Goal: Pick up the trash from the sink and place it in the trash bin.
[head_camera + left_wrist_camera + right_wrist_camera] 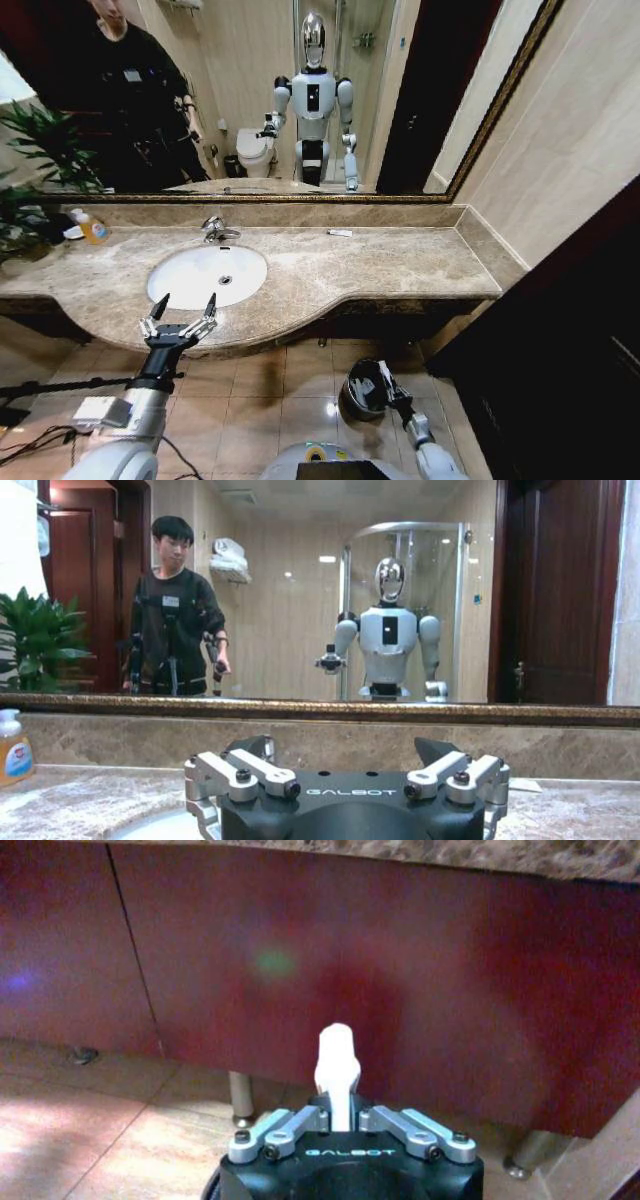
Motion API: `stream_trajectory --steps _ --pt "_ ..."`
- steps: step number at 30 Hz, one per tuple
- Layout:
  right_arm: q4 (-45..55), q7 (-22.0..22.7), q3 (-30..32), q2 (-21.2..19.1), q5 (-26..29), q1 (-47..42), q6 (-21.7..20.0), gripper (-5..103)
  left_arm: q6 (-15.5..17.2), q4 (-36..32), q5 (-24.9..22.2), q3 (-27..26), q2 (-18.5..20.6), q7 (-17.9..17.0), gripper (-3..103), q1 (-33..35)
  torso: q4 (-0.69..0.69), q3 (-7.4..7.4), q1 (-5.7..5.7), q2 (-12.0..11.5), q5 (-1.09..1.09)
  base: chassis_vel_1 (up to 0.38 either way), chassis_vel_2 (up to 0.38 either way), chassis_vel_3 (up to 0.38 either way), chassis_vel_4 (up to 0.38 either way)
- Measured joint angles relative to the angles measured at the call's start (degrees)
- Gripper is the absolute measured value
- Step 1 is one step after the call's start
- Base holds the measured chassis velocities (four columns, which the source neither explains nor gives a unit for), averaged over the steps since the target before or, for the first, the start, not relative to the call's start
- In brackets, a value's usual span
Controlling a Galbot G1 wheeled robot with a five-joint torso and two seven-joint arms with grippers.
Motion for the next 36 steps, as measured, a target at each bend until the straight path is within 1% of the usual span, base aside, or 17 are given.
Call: stream_trajectory --steps 7,14,18,20,23,25,28,29,32,34,36 --pt "-1.9 -0.3 -0.1 1.0 0.0 1.4 0.0 11 0.0 0.0 0.0 0.0 0.0 0.0 100 0.0 0.0 0.0 0.0 0.0 -0.01 0.0 0.0 0.0 0.0" --pt "-3.7 -0.4 -0.1 1.2 0.0 2.2 0.3 11 0.0 0.0 0.0 0.0 0.0 0.0 100 0.0 0.0 0.0 0.0 0.0 -0.01 0.0 0.0 0.0 0.0" --pt "-4.3 -1.3 -0.2 1.3 0.1 2.1 0.7 11 0.0 0.0 0.0 0.0 0.0 0.0 100 0.0 0.0 0.0 -0.01 0.0 0.0 0.0 0.0 0.0 0.0" --pt "-4.3 -1.3 -0.2 1.3 0.1 2.0 0.8 10 0.0 0.0 0.0 0.0 0.0 0.0 100 0.0 0.0 0.0 -0.01 0.0 -0.01 0.0 0.0 0.0 0.0" --pt "-4.4 -1.1 -0.2 1.5 -0.2 1.9 1.1 25 0.0 0.0 0.0 0.0 0.0 0.0 100 0.0 0.0 0.0 -0.01 0.0 0.0 0.0 0.0 0.0 0.0" --pt "-4.4 -1.0 -0.2 1.5 -0.4 1.8 1.2 25 0.0 0.0 0.0 0.0 0.0 0.0 100 0.0 0.0 0.0 -0.01 0.0 0.0 0.0 0.0 0.0 0.0" --pt "-4.3 -0.2 -0.2 1.5 -0.9 1.7 1.4 41 0.0 0.0 0.0 0.0 0.0 0.0 100 0.0 0.0 0.0 -0.01 0.0 -0.01 0.0 0.0 0.0 0.0" --pt "-4.3 -0.2 -0.2 1.5 -0.9 1.7 1.4 41 0.0 0.0 0.0 0.0 0.0 0.0 100 0.0 0.0 0.0 -0.01 0.0 -0.01 0.0 0.0 0.0 0.0" --pt "-4.0 0.0 -0.2 1.7 -1.0 1.4 1.6 58 0.0 0.0 0.0 0.0 0.0 0.0 100 0.0 0.0 0.0 -0.01 0.0 0.0 0.0 0.0 0.0 0.0" --pt "-3.9 0.0 -0.2 1.7 -1.1 1.3 1.6 58 0.0 0.0 0.0 0.0 0.0 0.0 100 0.0 0.0 0.0 -0.01 0.0 -0.01 0.0 0.0 0.0 0.0" --pt "-3.8 0.1 -0.2 1.7 -1.2 1.1 1.8 69 0.0 0.0 0.0 0.0 0.0 0.0 100 0.0 0.0 0.0 -0.01 0.0 -0.01 0.0 0.0 0.0 0.0"
